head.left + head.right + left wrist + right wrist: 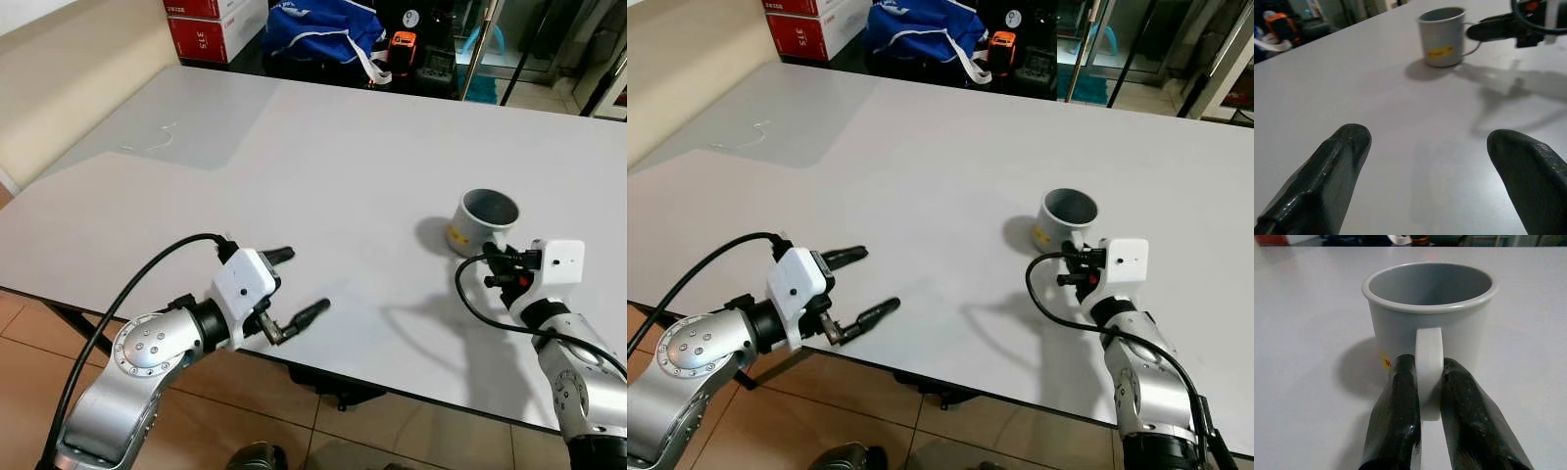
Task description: Setting the table
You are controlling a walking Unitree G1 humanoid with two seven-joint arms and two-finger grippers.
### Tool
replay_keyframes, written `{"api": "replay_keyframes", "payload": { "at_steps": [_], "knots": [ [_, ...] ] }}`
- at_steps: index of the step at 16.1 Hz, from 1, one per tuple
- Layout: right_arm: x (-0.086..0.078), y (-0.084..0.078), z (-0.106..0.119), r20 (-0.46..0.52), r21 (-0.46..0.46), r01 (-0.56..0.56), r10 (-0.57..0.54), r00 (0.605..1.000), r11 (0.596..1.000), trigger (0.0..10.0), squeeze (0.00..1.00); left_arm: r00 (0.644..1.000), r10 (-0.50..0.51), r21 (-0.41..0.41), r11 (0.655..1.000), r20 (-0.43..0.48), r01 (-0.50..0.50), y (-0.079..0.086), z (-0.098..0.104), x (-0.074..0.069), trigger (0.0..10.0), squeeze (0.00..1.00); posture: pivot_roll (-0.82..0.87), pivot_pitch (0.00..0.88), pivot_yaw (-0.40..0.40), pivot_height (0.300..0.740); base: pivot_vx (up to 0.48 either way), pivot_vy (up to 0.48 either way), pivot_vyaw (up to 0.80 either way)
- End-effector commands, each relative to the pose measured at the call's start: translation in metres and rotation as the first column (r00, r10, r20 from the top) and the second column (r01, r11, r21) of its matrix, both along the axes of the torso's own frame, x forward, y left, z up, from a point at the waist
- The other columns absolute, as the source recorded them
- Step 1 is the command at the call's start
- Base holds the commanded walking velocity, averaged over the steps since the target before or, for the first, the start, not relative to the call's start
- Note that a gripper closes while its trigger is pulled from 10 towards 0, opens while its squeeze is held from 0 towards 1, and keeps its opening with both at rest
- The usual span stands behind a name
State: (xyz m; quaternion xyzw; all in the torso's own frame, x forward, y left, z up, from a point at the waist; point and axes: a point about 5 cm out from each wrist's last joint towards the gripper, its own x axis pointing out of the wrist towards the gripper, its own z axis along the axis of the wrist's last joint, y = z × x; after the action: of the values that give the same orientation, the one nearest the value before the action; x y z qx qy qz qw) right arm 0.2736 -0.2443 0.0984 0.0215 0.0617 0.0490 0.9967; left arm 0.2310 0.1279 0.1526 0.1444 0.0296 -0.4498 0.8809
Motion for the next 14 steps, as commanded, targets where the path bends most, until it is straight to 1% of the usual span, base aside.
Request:
{"api": "replay_keyframes", "payload": {
  "at_steps": [1, 2, 5, 6, 7, 10, 13, 14],
  "knots": [
    [-0.001, 0.007, 0.000, -0.005, 0.021, -0.040, 0.040, 0.999, 0.999, 10.0, 0.00, 0.997, -0.071, -0.012, 0.997, -0.034, 0.070, -0.006, 0.002, -0.008, 10.0, 0.00, 0.03, 0.074, 0.025, 0.740, 0.000, 0.000, 0.00],
    [-0.001, 0.009, 0.000, -0.004, 0.027, -0.042, 0.042, 0.999, 0.999, 10.0, 0.00, 0.994, -0.098, -0.011, 0.995, -0.056, 0.098, -0.007, 0.001, -0.011, 10.0, 0.00, 0.03, 0.074, 0.025, 0.740, 0.000, 0.000, 0.00],
    [0.000, 0.009, -0.001, -0.006, 0.032, -0.047, 0.047, 0.999, 0.998, 10.0, 0.00, 0.994, -0.092, -0.010, 0.996, -0.062, 0.091, -0.006, 0.000, -0.010, 10.0, 0.00, 0.03, 0.074, 0.026, 0.740, 0.000, 0.000, 0.00],
    [0.000, 0.010, -0.001, -0.007, 0.038, -0.052, 0.052, 0.999, 0.998, 10.0, 0.90, 0.994, -0.092, -0.009, 0.996, -0.063, 0.092, -0.006, 0.000, -0.011, 10.0, 0.00, 0.03, 0.072, 0.023, 0.740, 0.000, 0.000, 0.00],
    [0.000, 0.011, -0.001, -0.003, 0.039, -0.080, 0.080, 0.997, 0.996, 10.0, 1.00, 0.993, -0.095, -0.009, 0.996, -0.069, 0.094, -0.005, -0.001, -0.011, 10.0, 0.00, 0.03, 0.073, 0.023, 0.740, 0.000, 0.000, 0.00],
    [-0.001, 0.012, 0.002, 0.001, 0.034, -0.086, 0.086, 0.996, 0.996, 10.0, 1.00, 0.993, -0.094, -0.005, 0.996, -0.070, 0.094, -0.004, -0.001, -0.011, 10.0, 0.00, 0.03, 0.069, 0.021, 0.740, 0.000, 0.000, 0.00],
    [-0.014, 0.009, 0.012, 0.023, 0.028, -0.070, 0.069, 0.997, 0.997, 10.0, 1.00, 0.996, -0.071, -0.024, 0.997, -0.048, 0.070, -0.003, 0.001, -0.010, 10.0, 0.00, 0.04, 0.060, 0.009, 0.740, 0.000, 0.000, 0.00],
    [-0.022, 0.008, 0.018, 0.025, 0.009, -0.075, 0.075, 0.997, 0.997, 10.0, 0.00, 0.998, -0.057, -0.014, 0.998, -0.031, 0.057, -0.002, 0.002, -0.010, 10.0, 0.00, 0.04, 0.058, 0.004, 0.740, 0.000, 0.000, 0.00]
  ]
}}
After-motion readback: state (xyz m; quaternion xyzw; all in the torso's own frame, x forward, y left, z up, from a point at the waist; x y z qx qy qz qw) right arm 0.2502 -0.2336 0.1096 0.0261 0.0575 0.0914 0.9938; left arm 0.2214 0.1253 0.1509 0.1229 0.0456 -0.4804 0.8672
